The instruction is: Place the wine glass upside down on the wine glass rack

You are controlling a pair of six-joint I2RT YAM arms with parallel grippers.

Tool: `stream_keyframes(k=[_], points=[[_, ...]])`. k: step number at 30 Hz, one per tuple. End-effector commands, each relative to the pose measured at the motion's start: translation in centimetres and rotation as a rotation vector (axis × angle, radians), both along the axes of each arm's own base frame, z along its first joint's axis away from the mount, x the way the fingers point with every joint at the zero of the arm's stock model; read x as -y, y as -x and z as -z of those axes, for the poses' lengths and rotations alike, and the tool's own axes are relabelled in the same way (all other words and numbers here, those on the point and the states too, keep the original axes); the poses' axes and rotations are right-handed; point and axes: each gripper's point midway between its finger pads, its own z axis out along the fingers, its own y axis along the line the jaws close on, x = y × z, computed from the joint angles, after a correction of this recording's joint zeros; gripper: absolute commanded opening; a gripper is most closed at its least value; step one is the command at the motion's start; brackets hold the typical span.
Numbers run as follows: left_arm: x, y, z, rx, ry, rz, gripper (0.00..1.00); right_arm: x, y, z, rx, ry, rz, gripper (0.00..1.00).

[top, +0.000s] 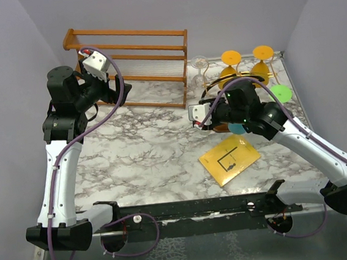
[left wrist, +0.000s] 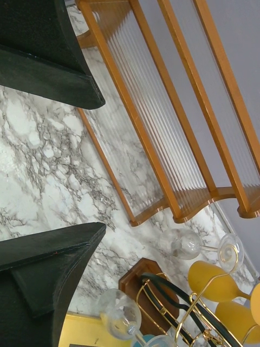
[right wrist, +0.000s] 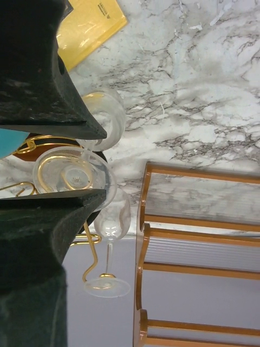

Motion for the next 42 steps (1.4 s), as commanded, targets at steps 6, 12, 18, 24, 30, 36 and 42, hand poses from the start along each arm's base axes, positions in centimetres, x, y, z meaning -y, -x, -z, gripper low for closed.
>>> stream_keyframes(k=[6,12,18,24,30,36,42], points=[[0.2,0.1,-0.1,0.013,-0.003,0.028,0.88,-1.9,3.3,-2.6,-0.071,-0.093,-0.155,0.57],[0.1,0.1,0.0,0.016,-0.011,0.023,0.88,-2.3,4.8,-4.5,-0.119,-0.170,-0.215,0.64],[-0.5,-0.1,0.0,0.022,-0.022,-0.011,0.89,-0.8,2.2,-7.8,-0.098,-0.323,-0.054,0.67],[-1.5,-0.7,0.0,0.034,-0.033,-0.076,0.91,4.4,-3.6,-12.6,-0.037,-0.601,0.303,0.69],[-2.9,-1.2,-0.2,0.056,-0.033,-0.171,0.93,10.8,-7.4,-14.7,0.050,-0.778,0.628,0.84],[-3.9,-1.3,0.2,0.067,-0.030,-0.235,0.99,12.7,-8.4,-14.4,0.075,-0.839,0.705,1.00],[-5.0,-1.6,1.3,0.058,-0.016,-0.310,0.99,14.9,-9.1,-14.8,0.132,-0.916,0.803,1.00]])
